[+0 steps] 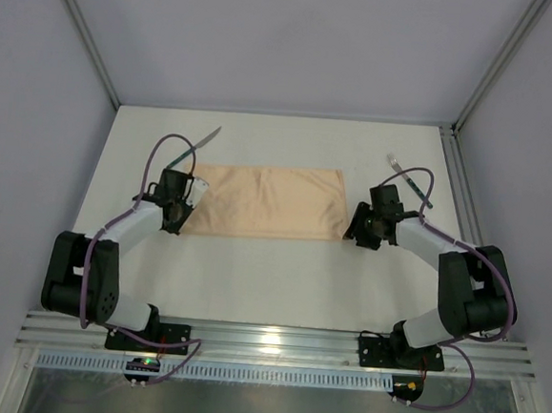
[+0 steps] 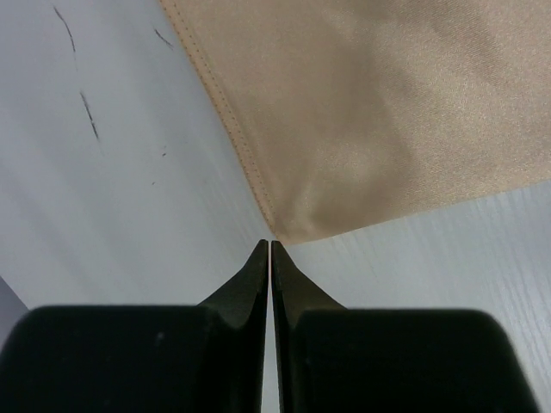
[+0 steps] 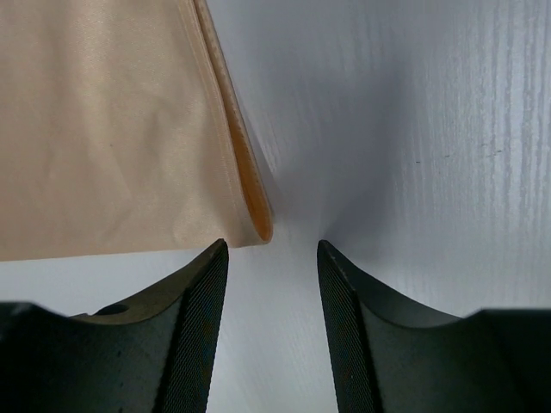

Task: Fold the napkin into a case and place the utensils inside
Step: Pick up the rectangle-folded napkin from the center of the board.

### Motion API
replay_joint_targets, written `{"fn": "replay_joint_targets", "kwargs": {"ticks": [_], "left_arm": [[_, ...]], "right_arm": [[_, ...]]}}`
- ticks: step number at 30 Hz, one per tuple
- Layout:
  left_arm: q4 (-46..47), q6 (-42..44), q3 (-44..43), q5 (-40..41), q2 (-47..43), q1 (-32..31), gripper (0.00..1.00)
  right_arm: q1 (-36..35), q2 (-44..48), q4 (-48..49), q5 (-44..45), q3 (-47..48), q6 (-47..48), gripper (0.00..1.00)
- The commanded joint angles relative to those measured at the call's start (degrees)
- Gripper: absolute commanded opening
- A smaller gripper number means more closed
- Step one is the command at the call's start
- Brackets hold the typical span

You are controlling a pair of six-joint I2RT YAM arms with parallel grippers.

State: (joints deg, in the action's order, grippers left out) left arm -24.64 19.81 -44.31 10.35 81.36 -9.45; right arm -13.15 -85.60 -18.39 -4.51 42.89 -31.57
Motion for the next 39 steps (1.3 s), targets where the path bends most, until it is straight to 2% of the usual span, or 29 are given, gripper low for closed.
{"fn": "replay_joint_targets", "kwargs": {"ticks": [1, 10, 13, 26, 32, 39], "left_arm": [[4.33, -1.09, 1.07, 1.34, 1.16, 0.23, 0.04], [5.22, -1.27, 1.51, 0.64, 2.40, 0.31, 0.04], [5.31, -1.18, 1.42, 0.90, 2.49, 0.22, 0.04], [4.17, -1.27, 1.78, 0.02, 0.99, 0.31, 0.05], [4.34, -1.88, 0.46, 1.87, 1.52, 0.31, 0.05], [3.02, -3.29, -2.26, -1.38, 3.98, 0.14, 0.06]], "right_arm": [[-0.04, -1.41, 4.33, -1.82, -0.97, -2.96, 0.50], [0.58, -2.81, 8.19, -2.60, -3.52, -5.25, 0.46], [0.67, -4.31, 9.34, -2.69, -3.34, -5.78, 0.41], [0.67, -2.03, 9.43, -1.81, -3.17, -4.73, 0.04], [0.67, 1.74, 4.61, 0.55, -2.64, -2.53, 0.04], [1.11, 6.24, -2.96, 1.53, -2.82, 2.91, 0.04]]}}
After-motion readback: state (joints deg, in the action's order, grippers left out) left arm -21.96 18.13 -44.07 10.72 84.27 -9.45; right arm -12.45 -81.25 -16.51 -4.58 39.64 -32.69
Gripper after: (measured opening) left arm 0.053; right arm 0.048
